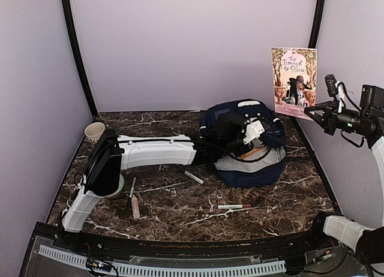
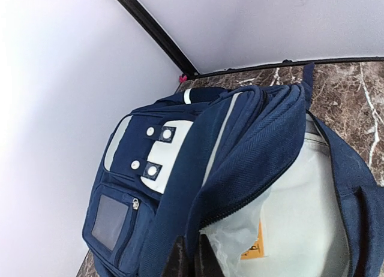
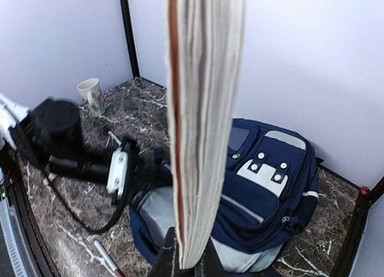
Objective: Pack the student bag
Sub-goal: Pick up the largest pocket of the bag from the student bag, then place the student bag in the largest pocket of the bag.
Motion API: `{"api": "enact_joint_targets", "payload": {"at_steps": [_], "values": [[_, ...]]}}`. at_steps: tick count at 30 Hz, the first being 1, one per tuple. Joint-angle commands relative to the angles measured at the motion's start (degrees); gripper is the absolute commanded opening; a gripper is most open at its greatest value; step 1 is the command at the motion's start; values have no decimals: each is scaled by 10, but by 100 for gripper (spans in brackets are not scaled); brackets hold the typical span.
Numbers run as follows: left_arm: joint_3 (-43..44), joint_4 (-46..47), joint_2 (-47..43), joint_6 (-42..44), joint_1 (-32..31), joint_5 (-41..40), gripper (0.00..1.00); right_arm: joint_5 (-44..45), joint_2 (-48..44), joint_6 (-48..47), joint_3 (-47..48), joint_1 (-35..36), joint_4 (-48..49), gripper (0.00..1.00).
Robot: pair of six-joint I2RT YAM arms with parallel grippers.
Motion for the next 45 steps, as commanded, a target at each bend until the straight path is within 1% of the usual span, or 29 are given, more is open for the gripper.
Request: {"api": "enact_joint_targets", "payload": {"at_steps": [1,3,7,10,12,17,18,20,22,24,26,30,35,38,40,45], "values": [[19,44,-71,-41,64,-2,0,-22,-26,-207,-27,-2,-160,0],[15,47,-76,-56,75,10,0,-26,-23,-321,-21,-1,-253,0],[10,48,-80,-114,95,45,0,-26,2,-461,-37,9,-376,0],[3,59,-80,-149,108,86,0,-6,43,-513,-53,37,-426,0],[1,78,-79,-142,109,94,0,7,60,-530,-62,55,-421,0],[17,88,-78,-129,109,93,0,44,104,-480,-70,108,-355,0],[21,84,-79,-124,108,99,0,59,112,-457,-75,126,-333,0],[22,82,-81,-116,109,111,0,115,119,-391,-97,169,-250,0],[23,83,-84,-116,109,118,0,153,127,-368,-119,198,-199,0],[22,81,-87,-117,109,127,0,162,152,-354,-117,221,-184,0],[22,77,-89,-117,109,135,0,148,187,-343,-101,241,-197,0],[20,74,-97,-119,109,133,0,116,274,-272,-65,271,-203,0],[17,69,-107,-118,103,139,0,104,345,-184,-48,280,-158,0],[14,69,-112,-95,89,129,0,77,392,-164,-27,280,-168,0],[13,70,-113,-76,78,121,0,49,440,-152,-8,280,-191,0],[2,96,-113,-21,48,81,0,-16,524,-161,45,278,-252,0]]}}
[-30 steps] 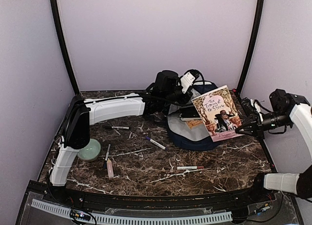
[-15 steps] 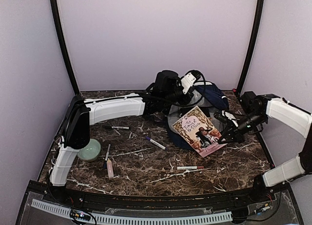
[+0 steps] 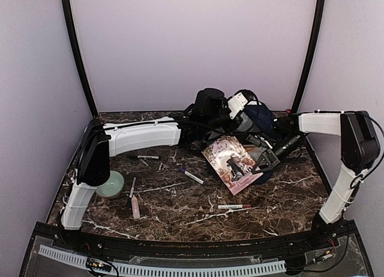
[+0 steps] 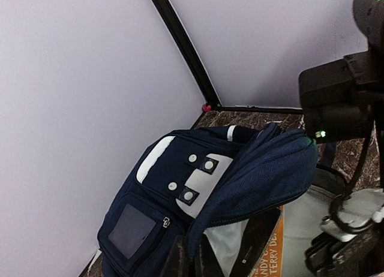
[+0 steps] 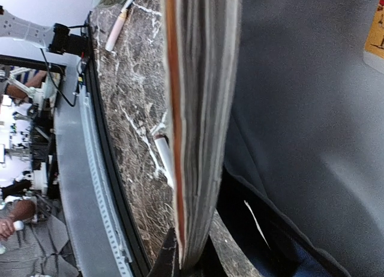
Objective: Pack the student bag
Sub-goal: Place the student bag in the largest pocket of the bag.
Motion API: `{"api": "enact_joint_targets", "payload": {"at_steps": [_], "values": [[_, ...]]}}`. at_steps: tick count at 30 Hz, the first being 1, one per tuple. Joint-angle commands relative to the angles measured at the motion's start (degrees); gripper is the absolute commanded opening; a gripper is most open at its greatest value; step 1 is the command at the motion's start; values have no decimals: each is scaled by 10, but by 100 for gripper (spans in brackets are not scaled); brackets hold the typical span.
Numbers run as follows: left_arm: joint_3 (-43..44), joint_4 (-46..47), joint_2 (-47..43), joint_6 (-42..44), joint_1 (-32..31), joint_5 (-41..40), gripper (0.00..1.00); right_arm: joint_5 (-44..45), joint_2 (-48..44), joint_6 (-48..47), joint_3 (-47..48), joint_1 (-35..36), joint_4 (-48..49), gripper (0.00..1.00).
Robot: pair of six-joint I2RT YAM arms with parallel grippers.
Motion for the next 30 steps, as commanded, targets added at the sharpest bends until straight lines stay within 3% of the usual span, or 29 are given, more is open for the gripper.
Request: {"api": "enact_joint_targets", "payload": {"at_steps": [1,12,18,26,30], "values": [[0,68,-68,59,-29,-38,0,-82,50,14,43,0,-49,0],[-15,75,-68,82,-54,-79,0,-91,60,172,5,-71,49,0],[-26,89,-68,76,-54,-97,0,-112,58,175,-21,-109,41,0],[-34,80,-70,69,-55,-98,0,-159,128,123,26,-139,-12,0],[-45,84,-76,70,-56,-101,0,-145,116,187,13,-152,49,0]]}}
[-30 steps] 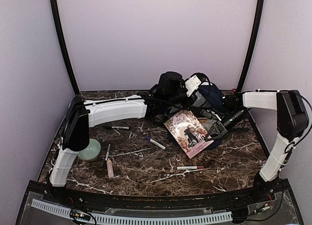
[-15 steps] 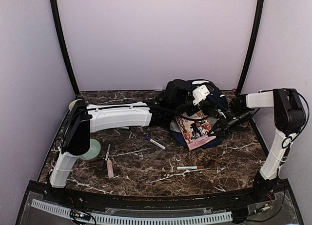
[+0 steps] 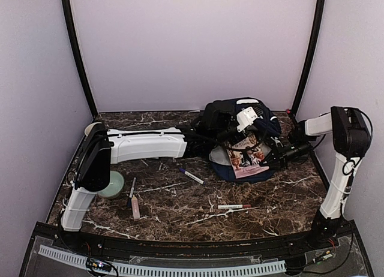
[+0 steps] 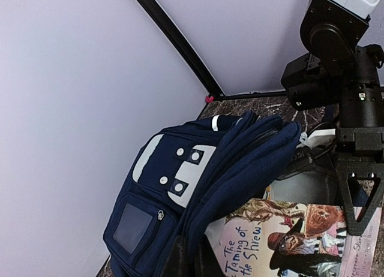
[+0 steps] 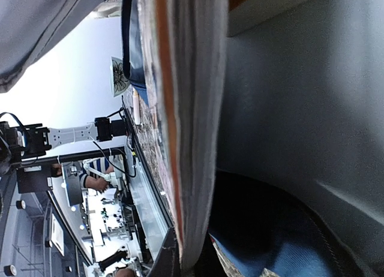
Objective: Pack the student bag
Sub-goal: Place the student bag in the largest pocket of the bag.
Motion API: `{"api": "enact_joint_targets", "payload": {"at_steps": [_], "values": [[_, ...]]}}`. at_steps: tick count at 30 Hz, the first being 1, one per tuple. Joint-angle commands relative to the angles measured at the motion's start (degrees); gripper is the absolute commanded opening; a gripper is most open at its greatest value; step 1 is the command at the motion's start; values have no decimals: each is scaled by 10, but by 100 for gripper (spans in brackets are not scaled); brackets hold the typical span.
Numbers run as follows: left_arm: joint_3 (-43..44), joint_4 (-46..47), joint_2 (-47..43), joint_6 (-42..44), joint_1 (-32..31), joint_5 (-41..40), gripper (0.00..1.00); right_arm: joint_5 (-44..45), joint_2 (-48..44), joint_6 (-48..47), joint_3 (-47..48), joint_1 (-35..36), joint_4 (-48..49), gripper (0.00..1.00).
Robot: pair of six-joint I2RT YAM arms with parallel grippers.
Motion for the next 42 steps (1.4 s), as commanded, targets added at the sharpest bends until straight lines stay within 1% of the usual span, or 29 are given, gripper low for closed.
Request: {"api": "enact_joint_targets", "payload": {"at_steps": [1,4,6,8,10,12,15,17,19,21,24,26,32,34,37,39,40,42], "values": [[-11,50,-76,-8,-7,-11,0,5,-27,64,-5,-19,68,0],[-26,54,-85,-23,-8,-11,0,32,-58,111,-26,-21,115,0],[-41,63,-89,-28,-10,-9,0,33,-58,116,-25,-21,120,0],[-48,67,-90,-29,-11,-9,0,18,-42,98,-15,-21,107,0],[-52,68,-90,-33,-11,-10,0,6,-19,72,6,-22,79,8],[-54,66,-91,-36,-12,-11,0,-6,-14,46,11,-21,56,12],[-62,69,-95,-38,-12,-11,0,-2,-42,49,-3,-22,67,21],[-66,71,-97,-38,-11,-10,0,12,-67,60,-6,-22,82,23],[-69,77,-100,-39,-12,-9,0,31,-91,67,-25,-22,95,29],[-74,85,-104,-41,-12,-7,0,58,-116,72,-34,-22,105,39],[-80,90,-110,-54,-14,-1,0,131,-164,99,-54,-23,139,48],[-84,85,-113,-67,-15,4,0,171,-203,102,-68,-25,148,51],[-109,94,-123,-76,-15,-1,0,258,-323,60,-89,-24,126,53],[-116,99,-127,-81,-14,-2,0,264,-357,14,-94,-22,107,52],[-124,106,-133,-87,-15,1,0,276,-414,-67,-116,-7,94,46],[-124,108,-134,-92,-15,3,0,309,-458,-104,-141,16,110,38],[-122,108,-135,-96,-15,6,0,340,-480,-105,-156,30,133,37],[-120,107,-136,-104,-14,9,0,379,-527,-130,-186,59,170,39]]}}
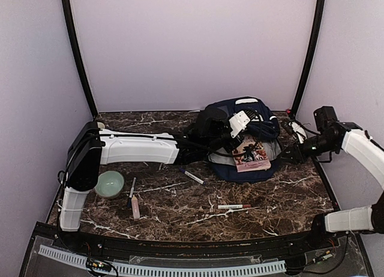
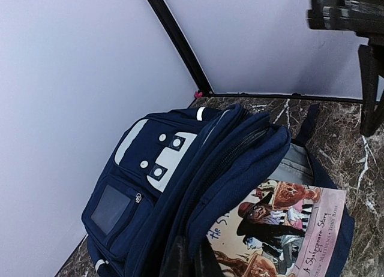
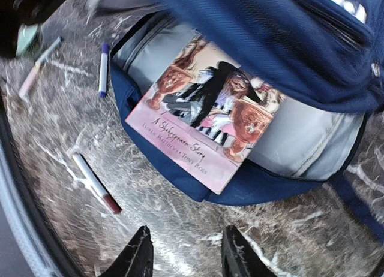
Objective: Pack the student bag
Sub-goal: Place the student bag in the largest pocket of the bag, then adjust the book in the largest pocket of the bag.
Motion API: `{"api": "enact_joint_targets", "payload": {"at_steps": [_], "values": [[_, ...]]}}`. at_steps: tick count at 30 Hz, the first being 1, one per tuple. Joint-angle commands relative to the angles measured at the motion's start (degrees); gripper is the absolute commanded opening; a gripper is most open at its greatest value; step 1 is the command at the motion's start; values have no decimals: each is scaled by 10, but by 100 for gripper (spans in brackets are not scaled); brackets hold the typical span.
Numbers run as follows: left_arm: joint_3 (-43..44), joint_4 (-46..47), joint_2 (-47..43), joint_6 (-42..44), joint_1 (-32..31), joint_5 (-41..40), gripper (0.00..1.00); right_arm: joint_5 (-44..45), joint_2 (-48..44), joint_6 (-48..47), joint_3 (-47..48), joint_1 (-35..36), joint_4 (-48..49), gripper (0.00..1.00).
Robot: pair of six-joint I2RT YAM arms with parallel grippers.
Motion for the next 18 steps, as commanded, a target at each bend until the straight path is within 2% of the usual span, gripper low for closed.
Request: {"api": "enact_joint_targets", "payload": {"at_steps": [1,4,6,10,18], "values": [[6,55,-74,-30,-6,9,0,103,-88,-105,-64,63,63,43],[4,44,-78,-45,-6,15,0,129,-125,-185,-94,116,64,58],[-1,39,-82,-51,-6,17,0,162,-120,-211,-95,155,60,63],[-14,45,-94,-61,-5,22,0,237,-86,-217,-76,222,75,68],[-24,37,-100,-71,-5,31,0,413,-9,-224,-86,335,179,65]]}}
